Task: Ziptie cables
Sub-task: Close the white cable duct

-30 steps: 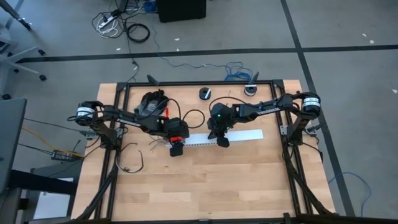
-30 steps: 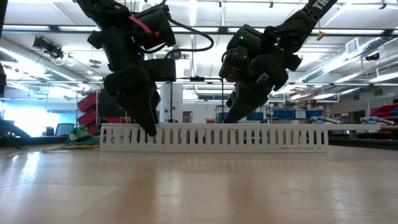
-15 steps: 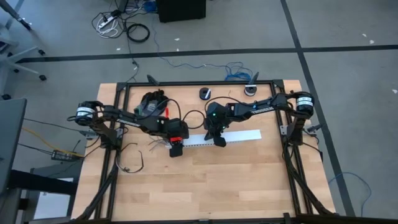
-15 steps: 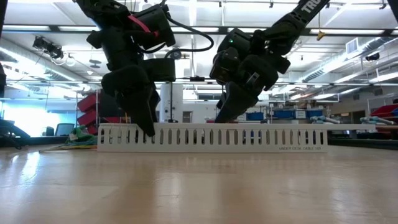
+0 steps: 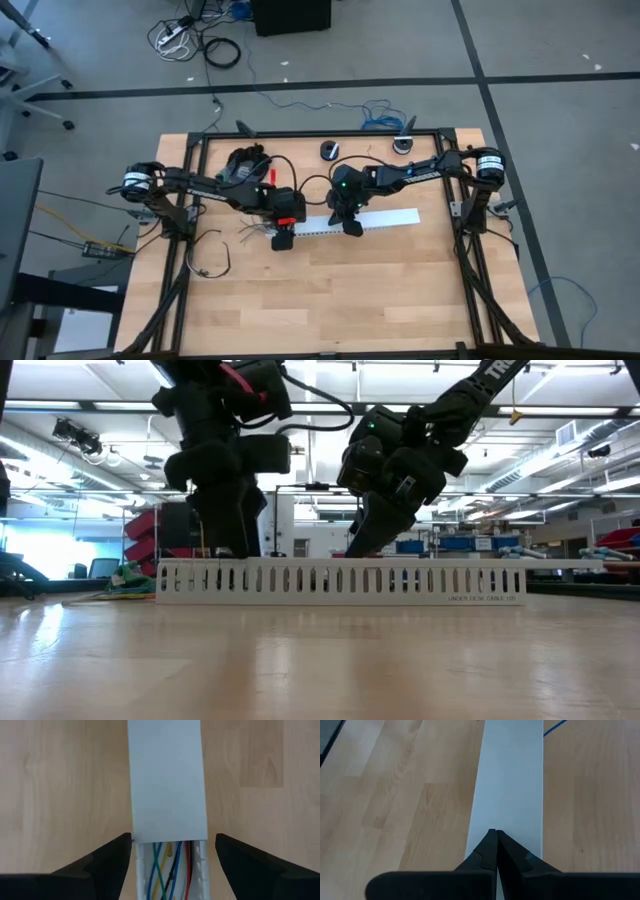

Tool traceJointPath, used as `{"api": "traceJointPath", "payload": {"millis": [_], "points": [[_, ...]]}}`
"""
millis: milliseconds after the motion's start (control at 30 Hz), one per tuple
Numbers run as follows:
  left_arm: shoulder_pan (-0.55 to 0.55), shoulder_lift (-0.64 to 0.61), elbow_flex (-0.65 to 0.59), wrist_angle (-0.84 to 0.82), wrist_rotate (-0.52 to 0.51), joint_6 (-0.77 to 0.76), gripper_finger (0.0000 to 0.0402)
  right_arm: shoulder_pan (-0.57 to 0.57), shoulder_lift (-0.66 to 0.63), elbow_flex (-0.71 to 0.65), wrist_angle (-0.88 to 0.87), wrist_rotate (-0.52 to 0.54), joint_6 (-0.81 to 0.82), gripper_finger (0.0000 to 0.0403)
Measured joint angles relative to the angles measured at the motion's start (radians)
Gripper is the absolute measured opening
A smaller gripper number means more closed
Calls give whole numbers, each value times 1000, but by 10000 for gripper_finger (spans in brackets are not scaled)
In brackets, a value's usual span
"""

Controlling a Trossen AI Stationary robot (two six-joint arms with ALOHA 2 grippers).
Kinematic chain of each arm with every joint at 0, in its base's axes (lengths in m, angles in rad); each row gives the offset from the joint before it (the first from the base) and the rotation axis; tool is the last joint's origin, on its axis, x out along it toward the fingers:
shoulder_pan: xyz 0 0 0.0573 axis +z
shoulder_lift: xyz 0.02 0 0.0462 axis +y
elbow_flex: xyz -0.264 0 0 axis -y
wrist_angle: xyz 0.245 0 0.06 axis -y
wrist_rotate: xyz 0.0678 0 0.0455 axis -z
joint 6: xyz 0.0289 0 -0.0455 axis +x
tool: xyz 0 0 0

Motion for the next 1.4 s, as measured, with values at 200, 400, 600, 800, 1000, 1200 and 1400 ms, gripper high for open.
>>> {"api": "traceJointPath", "payload": {"millis": [200,400,600,800,1000,1200,1400], "points": [[1,-27,-1,-90,-6,1,284,0,-1,1,-14,5,6,0],[1,-144,-77,-87,-30,-57,284,-1,-2,2,-35,5,4,0],[-3,-203,-176,-21,-55,-117,284,-2,-2,2,-34,4,-2,0],[-6,-187,-220,38,-7,-140,284,-11,-2,2,-35,-18,-2,0],[-8,-161,-229,11,13,-111,284,-25,-2,2,-38,-32,2,0],[-7,-130,-225,34,21,-83,284,-26,-2,2,-40,-33,2,0],[-7,-75,-225,62,13,-82,284,-26,-2,2,-40,-33,2,0]]}}
